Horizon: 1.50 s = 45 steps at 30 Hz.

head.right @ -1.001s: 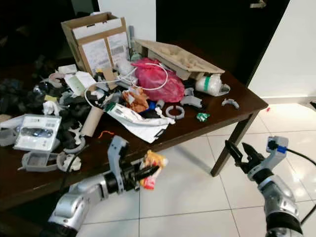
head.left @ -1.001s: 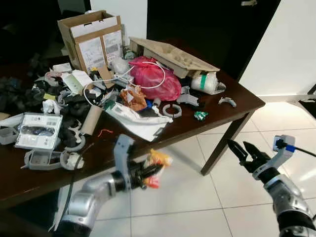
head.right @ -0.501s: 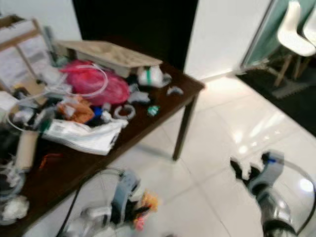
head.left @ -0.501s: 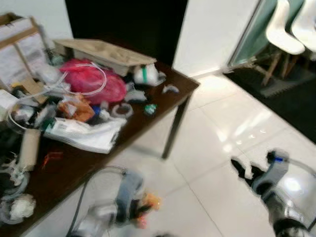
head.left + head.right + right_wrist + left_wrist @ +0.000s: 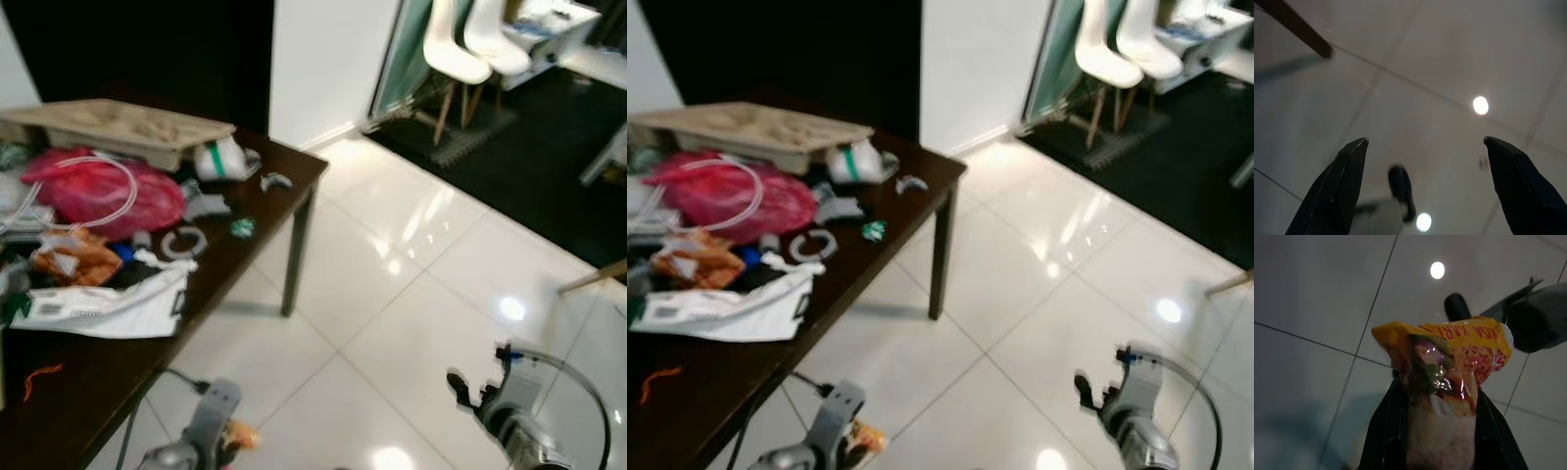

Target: Picking trash to rubbish bin

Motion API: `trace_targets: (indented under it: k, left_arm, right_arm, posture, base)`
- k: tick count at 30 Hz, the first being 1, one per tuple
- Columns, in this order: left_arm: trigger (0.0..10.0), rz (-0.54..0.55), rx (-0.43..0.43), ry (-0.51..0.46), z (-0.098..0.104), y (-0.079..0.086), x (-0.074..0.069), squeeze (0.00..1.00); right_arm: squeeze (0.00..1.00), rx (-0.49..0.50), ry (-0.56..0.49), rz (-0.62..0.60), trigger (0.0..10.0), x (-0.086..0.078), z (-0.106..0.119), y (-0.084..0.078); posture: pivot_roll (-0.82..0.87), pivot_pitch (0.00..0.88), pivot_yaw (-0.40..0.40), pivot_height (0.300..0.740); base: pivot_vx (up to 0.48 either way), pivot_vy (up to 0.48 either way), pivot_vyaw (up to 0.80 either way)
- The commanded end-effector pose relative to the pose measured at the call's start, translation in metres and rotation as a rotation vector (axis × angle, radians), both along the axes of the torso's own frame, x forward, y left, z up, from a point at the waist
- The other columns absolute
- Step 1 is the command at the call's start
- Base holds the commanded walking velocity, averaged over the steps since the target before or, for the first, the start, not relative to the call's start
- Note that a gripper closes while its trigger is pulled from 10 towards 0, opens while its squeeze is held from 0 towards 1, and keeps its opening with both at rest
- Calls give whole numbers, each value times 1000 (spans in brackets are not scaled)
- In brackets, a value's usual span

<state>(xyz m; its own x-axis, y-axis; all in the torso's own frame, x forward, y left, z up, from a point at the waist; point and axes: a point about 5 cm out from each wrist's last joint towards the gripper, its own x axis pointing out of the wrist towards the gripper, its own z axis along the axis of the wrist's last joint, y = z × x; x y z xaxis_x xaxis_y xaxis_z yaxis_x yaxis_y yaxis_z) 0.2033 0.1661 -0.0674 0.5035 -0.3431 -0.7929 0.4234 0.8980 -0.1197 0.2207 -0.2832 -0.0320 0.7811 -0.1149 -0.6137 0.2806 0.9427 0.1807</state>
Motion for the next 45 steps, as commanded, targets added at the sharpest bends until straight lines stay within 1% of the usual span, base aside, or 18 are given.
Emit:
trace_targets:
  k: [1, 2, 6, 7, 8, 10, 11, 15, 16, 20, 22, 24, 27, 28, 31, 36, 39, 45]
  left_arm:
    - [10000, 83, 7, -9, -2, 5, -1, 0]
    - [10000, 126, 17, -2, -4, 9, -3, 0]
    - [10000, 236, 46, 28, -10, 22, -13, 0]
    - [10000, 236, 46, 28, -10, 22, -13, 0]
    - [10000, 261, 51, 36, -11, 24, -15, 0]
    - [10000, 297, 73, 64, -16, 30, -25, 0]
    - [10000, 297, 73, 64, -16, 30, -25, 0]
    - [10000, 353, 90, 96, -21, 37, -37, 0]
    - [10000, 353, 90, 96, -21, 37, -37, 0]
    - [10000, 328, 156, 150, -28, 41, -55, 0]
    - [10000, 348, 160, 178, -31, 42, -64, 0]
    - [10000, 353, 162, 185, -32, 42, -67, 0]
    - [10000, 371, 169, 224, -37, 43, -80, 0]
    - [10000, 371, 169, 224, -37, 43, -80, 0]
    - [10000, 369, 199, 262, -40, 44, -92, 0]
    - [10000, 387, 208, 272, -41, 45, -96, 0]
    - [10000, 392, 203, 271, -41, 45, -95, 0]
    - [10000, 397, 203, 265, -41, 44, -93, 0]
  right_arm:
    - [0, -21, 51, -22, 10000, -9, -6, -2]
    - [0, -24, 73, -28, 10000, -13, -10, -1]
    - [0, -25, 118, -51, 10000, -23, -18, 2]
    - [0, -25, 118, -51, 10000, -23, -18, 2]
    - [0, -30, 128, -54, 10000, -25, -19, 3]
    - [0, -43, 160, -63, 10000, -31, -23, 3]
    - [0, -43, 160, -63, 10000, -31, -23, 3]
    - [0, -69, 211, -66, 10000, -40, -29, 5]
    - [0, -69, 211, -66, 10000, -40, -29, 5]
    - [0, -74, 256, -71, 10000, -51, -36, 7]
    - [0, -72, 273, -71, 10000, -56, -39, 9]
    - [0, -71, 278, -71, 10000, -57, -39, 9]
    - [0, -72, 304, -74, 10000, -64, -43, 11]
    - [0, -72, 304, -74, 10000, -64, -43, 11]
    - [0, -67, 331, -86, 10000, -72, -47, 11]
    - [0, -68, 351, -92, 10000, -78, -49, 11]
    - [0, -69, 361, -97, 10000, -81, -50, 11]
    - [0, -70, 368, -96, 10000, -82, -51, 11]
  posture:
    - [23, 118, -27, 740]
    - [22, 116, -27, 740]
    - [18, 111, -28, 740]
    - [18, 111, -28, 740]
    - [16, 108, -30, 740]
    - [11, 102, -31, 740]
    - [11, 102, -31, 740]
    - [12, 98, -32, 740]
    - [12, 98, -32, 740]
    - [13, 92, -32, 740]
    - [12, 92, -31, 740]
    - [12, 93, -30, 740]
    - [9, 95, -25, 740]
    - [9, 95, -25, 740]
    - [9, 95, -25, 740]
    - [8, 100, -23, 740]
    - [7, 99, -25, 740]
    - [8, 96, -27, 740]
  base:
    - [0, 0, -788]
    - [0, 0, -788]
    - [0, 0, -788]
    - [0, 0, -788]
    - [0, 0, -788]
    - [0, 0, -788]
    - [0, 0, -788]
    - [0, 0, -788]
    - [0, 0, -788]
    - [0, 0, -788]
    - [0, 0, -788]
    - [0, 0, -788]
    - [0, 0, -788]
    - [0, 0, -788]
    - [0, 0, -788]
    - [0, 0, -788]
    - [0, 0, -788]
    - [0, 0, -788]
